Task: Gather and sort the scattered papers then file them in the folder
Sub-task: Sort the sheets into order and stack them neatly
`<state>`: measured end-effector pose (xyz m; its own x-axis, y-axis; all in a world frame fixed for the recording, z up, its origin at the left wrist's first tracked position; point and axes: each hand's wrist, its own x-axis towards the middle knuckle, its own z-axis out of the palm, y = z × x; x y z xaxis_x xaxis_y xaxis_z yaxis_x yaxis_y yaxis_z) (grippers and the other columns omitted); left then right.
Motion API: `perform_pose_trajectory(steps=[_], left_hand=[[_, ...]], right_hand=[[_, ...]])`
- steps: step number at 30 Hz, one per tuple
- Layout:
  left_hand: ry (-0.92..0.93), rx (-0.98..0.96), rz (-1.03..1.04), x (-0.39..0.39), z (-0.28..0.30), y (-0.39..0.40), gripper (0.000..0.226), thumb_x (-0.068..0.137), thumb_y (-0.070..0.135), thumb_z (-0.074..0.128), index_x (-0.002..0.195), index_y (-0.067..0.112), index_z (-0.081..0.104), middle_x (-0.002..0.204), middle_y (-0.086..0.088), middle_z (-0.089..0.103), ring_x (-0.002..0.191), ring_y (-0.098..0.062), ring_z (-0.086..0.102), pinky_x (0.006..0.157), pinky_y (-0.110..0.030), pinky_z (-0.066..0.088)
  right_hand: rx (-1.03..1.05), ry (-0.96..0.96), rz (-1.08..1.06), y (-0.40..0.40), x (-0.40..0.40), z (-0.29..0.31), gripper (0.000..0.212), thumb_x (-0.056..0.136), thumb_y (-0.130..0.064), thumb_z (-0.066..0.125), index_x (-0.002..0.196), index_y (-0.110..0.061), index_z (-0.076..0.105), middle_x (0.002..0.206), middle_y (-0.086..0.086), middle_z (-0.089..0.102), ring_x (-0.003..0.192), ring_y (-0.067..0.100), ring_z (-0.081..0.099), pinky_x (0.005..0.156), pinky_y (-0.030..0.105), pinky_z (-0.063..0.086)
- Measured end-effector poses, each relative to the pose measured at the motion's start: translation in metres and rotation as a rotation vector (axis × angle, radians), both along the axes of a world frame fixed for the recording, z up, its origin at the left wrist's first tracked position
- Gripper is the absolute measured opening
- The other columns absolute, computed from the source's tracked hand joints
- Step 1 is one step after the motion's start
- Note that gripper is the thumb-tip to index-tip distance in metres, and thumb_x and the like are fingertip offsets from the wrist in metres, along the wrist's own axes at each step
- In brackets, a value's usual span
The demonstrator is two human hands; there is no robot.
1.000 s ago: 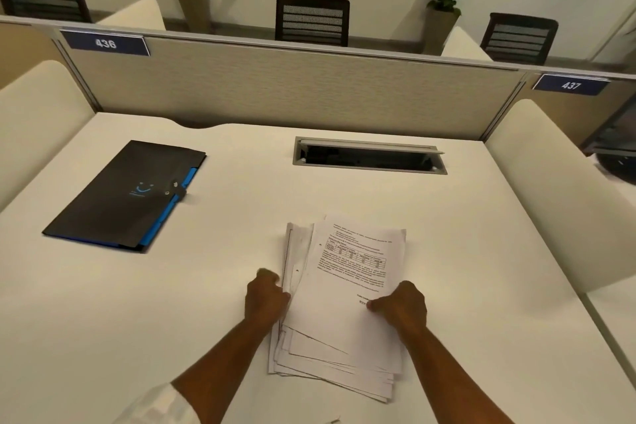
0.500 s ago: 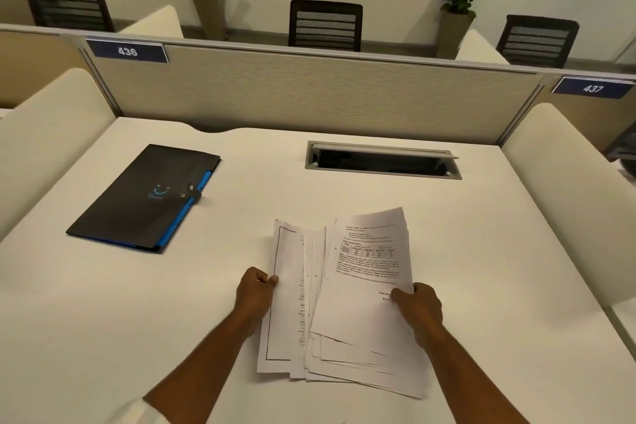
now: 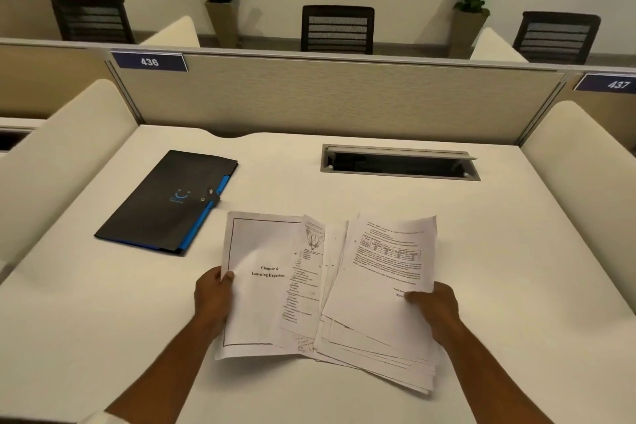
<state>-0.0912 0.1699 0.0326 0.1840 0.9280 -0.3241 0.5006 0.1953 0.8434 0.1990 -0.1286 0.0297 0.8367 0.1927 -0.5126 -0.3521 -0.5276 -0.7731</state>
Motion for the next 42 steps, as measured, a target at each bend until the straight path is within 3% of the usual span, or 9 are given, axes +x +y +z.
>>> perform_pose_trajectory(steps=[6, 13, 17, 20, 22, 30, 34, 38, 42], left_hand=[[-0.088, 0.086, 0.083, -0.011, 0.028, 0.026, 0.018, 0.099, 0.013, 0.050, 0.109, 0.006, 0.063, 0.100, -0.010, 0.064, 0.092, -0.029, 0.059, 0.088, -0.044, 0.049], [-0.154, 0.073, 0.109, -0.037, 0.046, 0.073, 0.019, 0.098, 0.014, 0.050, 0.107, 0.008, 0.066, 0.098, -0.010, 0.065, 0.079, -0.021, 0.057, 0.067, -0.030, 0.045], [-0.181, 0.018, 0.023, -0.028, 0.042, 0.072, 0.023, 0.098, 0.015, 0.050, 0.116, 0.009, 0.065, 0.108, -0.009, 0.067, 0.093, -0.026, 0.062, 0.082, -0.036, 0.050], [-0.187, -0.008, -0.044, -0.010, 0.038, 0.061, 0.022, 0.098, 0.016, 0.050, 0.113, 0.013, 0.066, 0.107, -0.006, 0.069, 0.094, -0.024, 0.064, 0.082, -0.036, 0.051], [-0.144, 0.010, -0.129, 0.009, 0.034, 0.046, 0.017, 0.098, 0.016, 0.050, 0.104, 0.014, 0.066, 0.104, -0.008, 0.069, 0.092, -0.024, 0.063, 0.081, -0.035, 0.050], [0.083, 0.160, -0.376, 0.062, 0.002, -0.036, 0.018, 0.097, 0.019, 0.051, 0.106, 0.008, 0.062, 0.102, -0.010, 0.068, 0.096, -0.032, 0.062, 0.083, -0.038, 0.050], [0.183, 0.223, -0.460, 0.066, -0.002, -0.050, 0.023, 0.097, 0.024, 0.052, 0.113, 0.009, 0.059, 0.104, -0.011, 0.068, 0.098, -0.035, 0.062, 0.083, -0.039, 0.051], [0.460, 0.434, -0.444, 0.062, -0.005, -0.053, 0.042, 0.091, 0.041, 0.059, 0.121, 0.012, 0.058, 0.117, -0.012, 0.059, 0.108, -0.033, 0.051, 0.089, -0.044, 0.047], [0.623, 0.400, -0.374, 0.056, -0.007, -0.055, 0.077, 0.085, 0.060, 0.057, 0.138, 0.006, 0.041, 0.135, -0.015, 0.042, 0.119, -0.035, 0.040, 0.097, -0.047, 0.040]], right_hand=[[-0.046, -0.046, 0.023, 0.009, -0.006, 0.004, 0.046, 0.076, -0.005, 0.080, 0.121, -0.007, 0.069, 0.110, 0.015, 0.073, 0.096, 0.038, 0.069, 0.092, 0.049, 0.058], [-0.091, -0.052, 0.021, 0.014, -0.008, 0.009, 0.046, 0.077, -0.007, 0.080, 0.121, -0.008, 0.068, 0.110, 0.015, 0.073, 0.095, 0.037, 0.068, 0.091, 0.048, 0.058], [-0.076, -0.034, 0.041, 0.019, -0.013, 0.009, 0.044, 0.076, -0.004, 0.080, 0.118, -0.007, 0.069, 0.107, 0.014, 0.074, 0.093, 0.037, 0.070, 0.090, 0.050, 0.059], [-0.083, -0.038, 0.036, 0.021, -0.020, 0.009, 0.043, 0.075, -0.006, 0.080, 0.117, -0.009, 0.070, 0.107, 0.014, 0.075, 0.094, 0.037, 0.071, 0.091, 0.052, 0.059], [-0.091, -0.051, 0.031, 0.023, -0.025, 0.011, 0.043, 0.075, -0.008, 0.080, 0.117, -0.011, 0.070, 0.108, 0.012, 0.075, 0.095, 0.036, 0.071, 0.090, 0.050, 0.059], [-0.095, -0.058, 0.114, 0.028, -0.044, 0.019, 0.030, 0.083, -0.016, 0.068, 0.113, -0.020, 0.067, 0.106, 0.004, 0.073, 0.093, 0.026, 0.069, 0.082, 0.039, 0.059], [-0.115, -0.018, 0.165, 0.032, -0.046, 0.017, 0.031, 0.095, -0.017, 0.051, 0.123, -0.014, 0.065, 0.118, 0.009, 0.071, 0.103, 0.029, 0.068, 0.096, 0.048, 0.056], [-0.240, -0.061, 0.094, 0.037, -0.047, 0.020, 0.054, 0.103, -0.046, 0.044, 0.136, -0.003, 0.053, 0.134, 0.014, 0.062, 0.120, 0.033, 0.060, 0.096, 0.034, 0.047], [-0.381, -0.101, 0.173, 0.038, -0.052, 0.015, 0.065, 0.091, -0.062, 0.058, 0.124, -0.006, 0.054, 0.124, 0.011, 0.065, 0.111, 0.031, 0.064, 0.090, 0.036, 0.053]])
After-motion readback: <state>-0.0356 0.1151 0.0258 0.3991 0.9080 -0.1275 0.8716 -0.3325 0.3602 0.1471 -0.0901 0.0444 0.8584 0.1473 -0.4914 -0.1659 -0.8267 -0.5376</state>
